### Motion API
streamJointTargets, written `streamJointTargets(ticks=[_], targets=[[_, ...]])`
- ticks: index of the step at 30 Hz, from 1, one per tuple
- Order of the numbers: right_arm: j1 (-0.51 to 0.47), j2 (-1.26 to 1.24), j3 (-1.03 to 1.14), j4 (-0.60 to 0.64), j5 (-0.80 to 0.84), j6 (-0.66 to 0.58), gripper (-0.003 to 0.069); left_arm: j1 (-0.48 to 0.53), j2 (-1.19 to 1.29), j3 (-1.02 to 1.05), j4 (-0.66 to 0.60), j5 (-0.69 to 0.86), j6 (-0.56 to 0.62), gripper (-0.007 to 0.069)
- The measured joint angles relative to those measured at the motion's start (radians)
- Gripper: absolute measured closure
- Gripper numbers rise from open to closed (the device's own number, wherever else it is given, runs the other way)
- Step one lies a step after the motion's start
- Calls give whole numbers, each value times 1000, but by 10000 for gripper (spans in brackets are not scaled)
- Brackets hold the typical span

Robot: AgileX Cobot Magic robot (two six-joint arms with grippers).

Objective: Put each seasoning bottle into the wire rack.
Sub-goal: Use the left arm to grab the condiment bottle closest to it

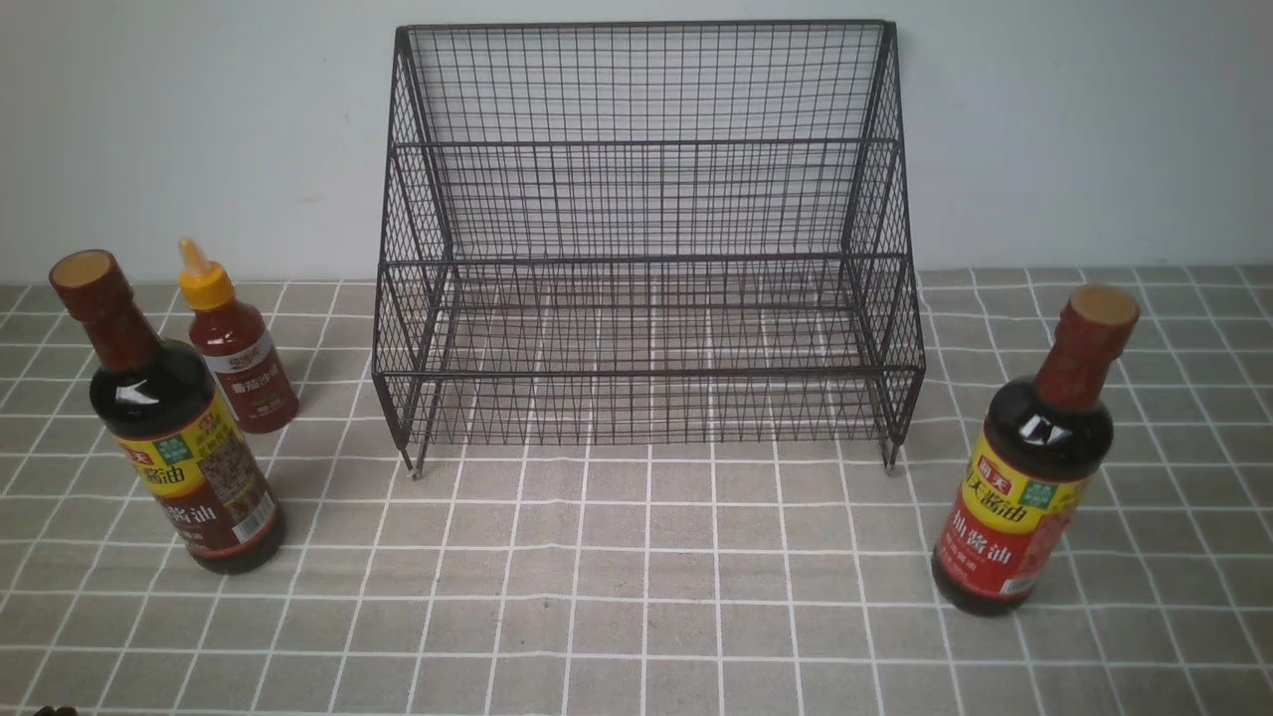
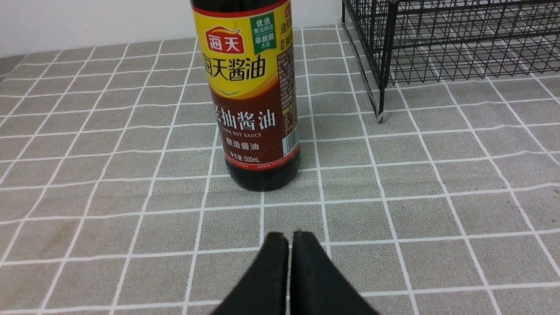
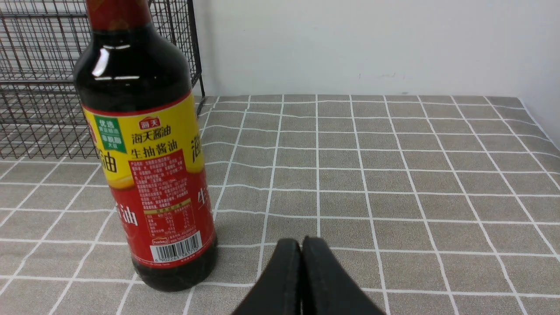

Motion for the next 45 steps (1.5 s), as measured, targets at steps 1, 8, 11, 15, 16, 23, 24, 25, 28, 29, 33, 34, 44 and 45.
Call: streamJointTargets(ticks=[1, 8, 11, 15, 16, 23, 24, 25, 28, 29, 33, 34, 44, 45], targets=[[0, 0, 0, 0, 0, 0, 668, 0, 0, 0, 0, 0, 0, 631], [0, 0, 0, 0, 0, 0, 668, 0, 0, 0, 0, 0, 0, 631], [0, 0, 0, 1, 0, 0, 668, 0, 0, 0, 0, 0, 0, 631], [0, 0, 0, 1, 0, 0, 668, 0, 0, 0, 0, 0, 0, 631], [0, 0, 0, 1, 0, 0, 668, 0, 0, 0, 0, 0, 0, 631], [0, 0, 0, 1, 0, 0, 668, 0, 0, 0, 0, 0, 0, 631], [0, 0, 0, 1, 0, 0, 668, 0, 0, 0, 1, 0, 0, 631], [0, 0, 0, 1, 0, 0, 668, 0, 0, 0, 3, 0, 0, 631], [0, 0, 0, 1, 0, 0, 668, 0, 0, 2, -82, -50, -30, 631], [0, 0, 0, 1, 0, 0, 668, 0, 0, 3, -89, -65, -34, 631], [0, 0, 0, 1, 0, 0, 668, 0, 0, 4, -182, -323, -50, 631], [0, 0, 0, 1, 0, 0, 668, 0, 0, 4, -189, -396, -52, 631], [0, 0, 0, 1, 0, 0, 668, 0, 195, -50, -211, -850, -45, 631], [0, 0, 0, 1, 0, 0, 668, 0, 257, -76, -211, -842, -45, 631]])
